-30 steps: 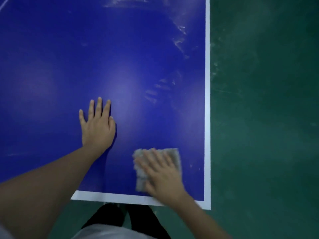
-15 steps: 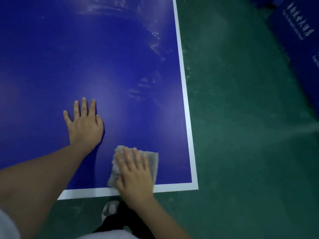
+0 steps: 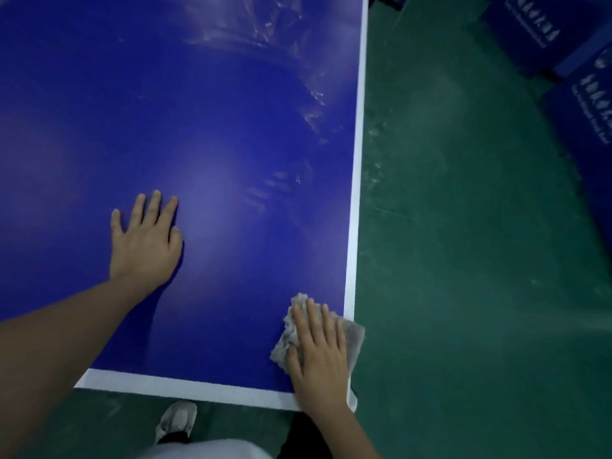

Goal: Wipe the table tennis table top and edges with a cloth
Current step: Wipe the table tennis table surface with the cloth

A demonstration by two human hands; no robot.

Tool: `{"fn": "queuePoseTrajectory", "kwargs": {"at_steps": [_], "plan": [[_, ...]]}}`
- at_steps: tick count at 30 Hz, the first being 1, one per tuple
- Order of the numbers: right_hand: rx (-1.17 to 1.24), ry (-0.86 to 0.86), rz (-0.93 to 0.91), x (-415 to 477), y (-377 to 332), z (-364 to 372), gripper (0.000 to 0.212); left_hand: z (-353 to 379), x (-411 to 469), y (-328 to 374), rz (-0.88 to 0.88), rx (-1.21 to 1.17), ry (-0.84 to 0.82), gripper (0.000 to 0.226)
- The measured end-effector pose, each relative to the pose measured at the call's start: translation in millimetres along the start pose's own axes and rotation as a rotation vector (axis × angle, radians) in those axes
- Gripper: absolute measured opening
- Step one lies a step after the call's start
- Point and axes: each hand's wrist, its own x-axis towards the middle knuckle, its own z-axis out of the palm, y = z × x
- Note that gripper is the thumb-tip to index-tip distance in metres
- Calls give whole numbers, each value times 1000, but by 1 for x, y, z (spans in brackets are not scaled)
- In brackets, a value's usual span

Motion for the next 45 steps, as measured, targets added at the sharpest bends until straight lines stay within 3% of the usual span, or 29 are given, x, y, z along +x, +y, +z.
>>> {"fn": "queuePoseTrajectory", "kwargs": {"at_steps": [4, 8, 11, 14, 16, 19, 21, 23, 26, 30, 32, 34, 37, 40, 42, 45], "plan": [[-80, -116, -416, 57, 46, -22, 64, 2, 2, 1, -37, 13, 19, 52], [-55, -117, -447, 131, 66, -38, 57, 1, -2, 13, -160, 128, 11, 54], [-29, -118, -538, 141, 64, -37, 57, 5, -8, 54, -443, 61, 53, 53], [-117, -204, -959, 104, 71, -30, 56, 22, -24, 96, -619, -26, 127, 52], [-192, -266, -1253, 88, 89, -25, 57, 28, -35, 106, -621, -9, 147, 52], [-244, -315, -1499, 122, 86, -24, 60, 29, -41, 106, -607, -4, 167, 51], [-237, -383, -1491, 163, 62, -28, 65, 27, -39, 108, -619, -7, 183, 51], [-269, -283, -1380, 215, 31, -31, 66, 26, -37, 109, -634, -20, 190, 51], [-252, -128, -1117, 301, -2, -37, 62, 28, -39, 107, -647, -24, 191, 51], [-155, -17, -612, 382, 8, -47, 59, 30, -39, 106, -652, -7, 197, 51], [-144, -4, -525, 377, 17, -48, 59, 31, -39, 105, -656, 10, 190, 51], [-160, -13, -659, 345, 18, -45, 59, 32, -41, 105, -664, 22, 175, 51], [-185, -105, -1064, 272, 24, -38, 59, 31, -40, 104, -664, 21, 172, 51], [-179, -302, -1351, 223, 50, -41, 61, 28, -39, 107, -661, 12, 173, 51], [-189, -344, -1362, 245, 67, -52, 64, 26, -39, 110, -675, 4, 164, 50], [-257, -203, -1185, 324, 76, -68, 65, 23, -39, 112, -694, 6, 140, 51]]}}
